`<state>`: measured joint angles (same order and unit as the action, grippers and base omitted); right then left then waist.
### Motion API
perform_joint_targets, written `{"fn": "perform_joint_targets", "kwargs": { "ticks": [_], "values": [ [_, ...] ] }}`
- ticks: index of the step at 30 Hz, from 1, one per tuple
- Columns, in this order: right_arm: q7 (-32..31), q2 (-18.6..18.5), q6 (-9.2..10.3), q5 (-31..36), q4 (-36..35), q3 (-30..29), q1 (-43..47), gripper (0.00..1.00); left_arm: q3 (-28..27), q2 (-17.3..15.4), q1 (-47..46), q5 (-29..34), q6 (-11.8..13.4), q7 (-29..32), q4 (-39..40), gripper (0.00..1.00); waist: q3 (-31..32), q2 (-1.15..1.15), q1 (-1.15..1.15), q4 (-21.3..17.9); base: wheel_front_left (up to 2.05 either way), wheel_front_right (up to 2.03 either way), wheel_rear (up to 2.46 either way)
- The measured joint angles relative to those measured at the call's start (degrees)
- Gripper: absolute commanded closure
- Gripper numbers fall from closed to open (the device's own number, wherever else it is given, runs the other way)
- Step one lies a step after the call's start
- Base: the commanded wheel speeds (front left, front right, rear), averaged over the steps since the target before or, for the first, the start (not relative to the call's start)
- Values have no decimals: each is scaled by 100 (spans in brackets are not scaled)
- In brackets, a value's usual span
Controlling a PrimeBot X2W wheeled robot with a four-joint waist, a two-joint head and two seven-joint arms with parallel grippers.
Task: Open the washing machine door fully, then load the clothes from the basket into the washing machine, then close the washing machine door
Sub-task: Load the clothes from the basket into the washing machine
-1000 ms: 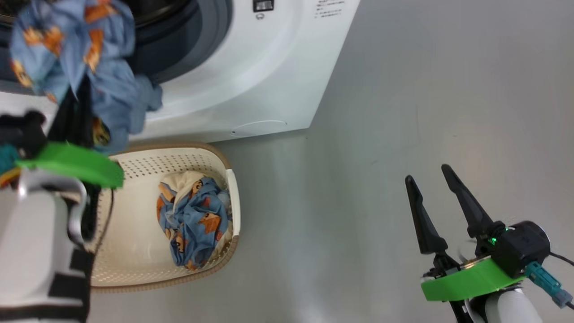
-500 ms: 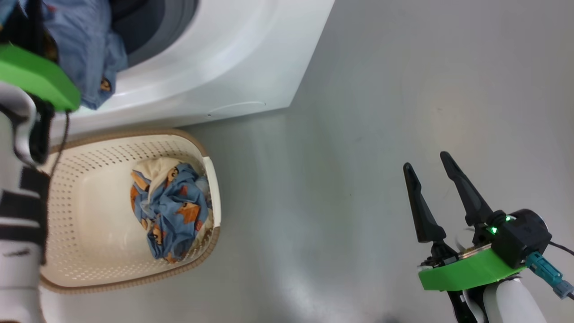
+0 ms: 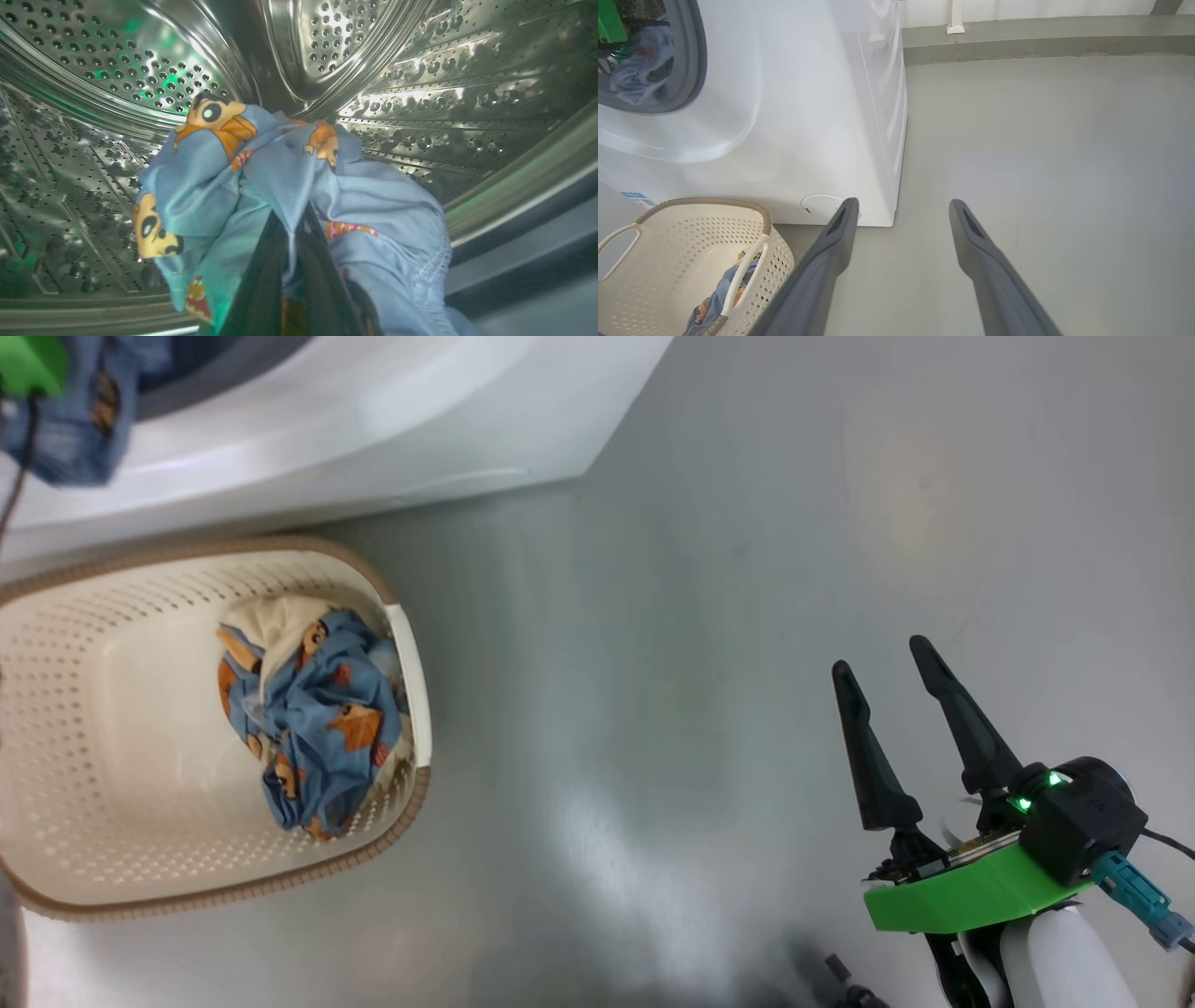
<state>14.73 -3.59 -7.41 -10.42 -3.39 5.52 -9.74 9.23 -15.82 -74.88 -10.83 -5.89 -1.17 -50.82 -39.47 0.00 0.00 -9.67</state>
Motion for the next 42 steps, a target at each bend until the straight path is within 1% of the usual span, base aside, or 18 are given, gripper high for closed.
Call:
{"fn": "perform_joint_targets", "kwargs": {
  "ticks": [2,4,8,12,15,17,20,23,25,26,27,28,35,38,42],
  "values": [
    [0,5,0,-37,-12,22,-8,0,30,-5,-248,16,9,-21,-125,100,-134,0,0,-9,0,0,0],
    [0,8,0,-41,-14,67,-76,0,105,-54,-482,121,63,-176,-199,100,-263,0,0,-19,0,0,0],
    [0,33,0,-110,-29,107,-114,0,188,-168,-795,342,227,-877,-270,100,-452,0,0,-55,0,0,0],
    [0,37,0,-138,-29,126,-116,0,242,-199,-1099,433,337,-1248,-304,100,-567,0,0,-104,0,0,0],
    [0,40,0,-164,-25,133,-116,0,258,-227,-1124,464,400,-1343,-242,100,-580,0,0,-126,0,0,0],
    [0,41,0,-176,-29,143,-117,0,288,-297,-1120,558,448,-1348,58,100,-595,0,0,-128,0,0,0],
    [0,46,0,-176,-21,153,-120,0,248,-314,-1075,557,471,-1352,357,100,-603,0,0,-127,0,0,0],
    [0,47,0,-176,9,169,-122,0,163,-285,-1007,491,470,-1355,299,100,-589,0,0,-111,0,0,0],
    [0,54,0,-176,34,193,-137,0,88,-248,-937,337,459,-1351,-45,100,-577,0,0,-111,0,0,0],
    [0,53,0,-176,44,200,-149,0,81,-229,-866,286,456,-1352,-156,70,-559,0,0,-107,0,0,0],
    [0,54,0,-176,63,214,-187,0,65,-194,-823,264,450,-1343,-334,0,-537,0,0,-105,0,0,0],
    [0,54,0,-176,59,224,-207,0,20,-135,-818,183,413,-1339,-486,0,-514,0,0,-101,0,0,0],
    [0,56,0,-177,118,254,-211,0,-10,9,-842,79,414,-1345,-1068,0,-363,0,0,-55,0,0,0],
    [0,56,0,-178,152,276,-211,0,5,86,-842,34,416,-1345,-1218,0,-280,0,0,-38,0,0,0],
    [0,56,0,-178,185,281,-212,0,25,91,-845,31,417,-1346,-1276,0,-205,0,0,-28,0,0,0]
  ]
}}
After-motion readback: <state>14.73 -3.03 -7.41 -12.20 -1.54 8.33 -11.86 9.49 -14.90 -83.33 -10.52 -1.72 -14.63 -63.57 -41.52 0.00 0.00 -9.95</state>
